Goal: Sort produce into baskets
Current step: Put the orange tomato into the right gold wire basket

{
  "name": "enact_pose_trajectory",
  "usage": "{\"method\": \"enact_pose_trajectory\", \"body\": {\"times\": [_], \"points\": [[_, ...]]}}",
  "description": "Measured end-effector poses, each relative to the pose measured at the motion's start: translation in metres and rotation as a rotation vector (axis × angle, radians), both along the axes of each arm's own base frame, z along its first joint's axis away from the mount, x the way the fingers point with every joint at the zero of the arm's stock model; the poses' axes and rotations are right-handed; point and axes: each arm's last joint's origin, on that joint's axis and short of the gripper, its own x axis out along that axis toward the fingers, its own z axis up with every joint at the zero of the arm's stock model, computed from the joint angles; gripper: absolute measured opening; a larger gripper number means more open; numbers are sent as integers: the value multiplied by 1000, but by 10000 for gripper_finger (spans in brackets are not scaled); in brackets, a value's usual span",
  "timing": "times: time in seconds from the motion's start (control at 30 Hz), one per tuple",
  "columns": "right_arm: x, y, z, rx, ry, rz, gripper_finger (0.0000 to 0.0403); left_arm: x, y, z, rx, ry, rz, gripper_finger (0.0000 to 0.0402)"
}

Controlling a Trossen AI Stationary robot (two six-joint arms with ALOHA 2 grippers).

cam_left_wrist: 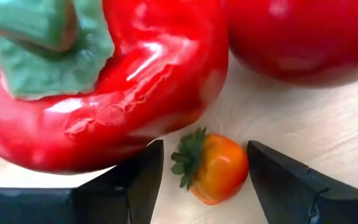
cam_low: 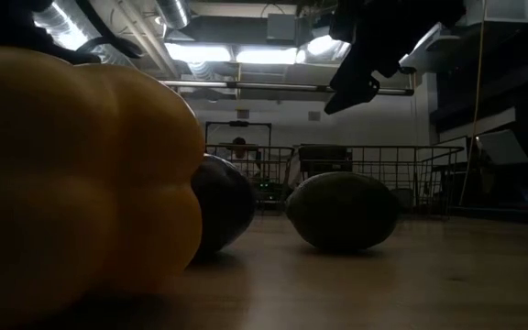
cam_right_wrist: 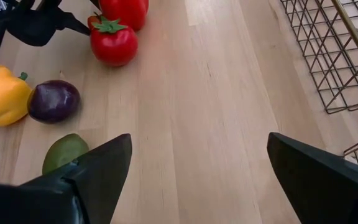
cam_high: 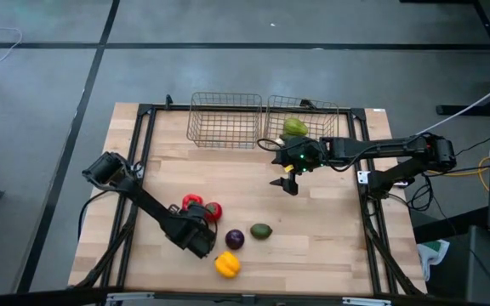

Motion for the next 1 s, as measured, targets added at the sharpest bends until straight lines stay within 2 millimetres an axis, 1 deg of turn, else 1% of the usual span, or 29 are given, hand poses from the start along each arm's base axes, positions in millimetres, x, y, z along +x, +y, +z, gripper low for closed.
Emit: {"method": "enact_pose_trajectory", "body": {"times": [0.23,0.57,0.7,0.83,1.0], "points": [[0,0,0,0,0,0,374,0,-1,0,-17,-3,26,199],[0,0,0,0,1,0,374,1,-2,0,-35,-14,27,126],[-1,0,0,0,0,0,374,2,-3,2,-51,-15,28,117],[-4,0,5,-10,-14,9,374,7,-7,16,-84,-53,-9,122],[-13,1,16,-43,-47,35,374,11,-9,44,-132,-118,-83,124]]}}
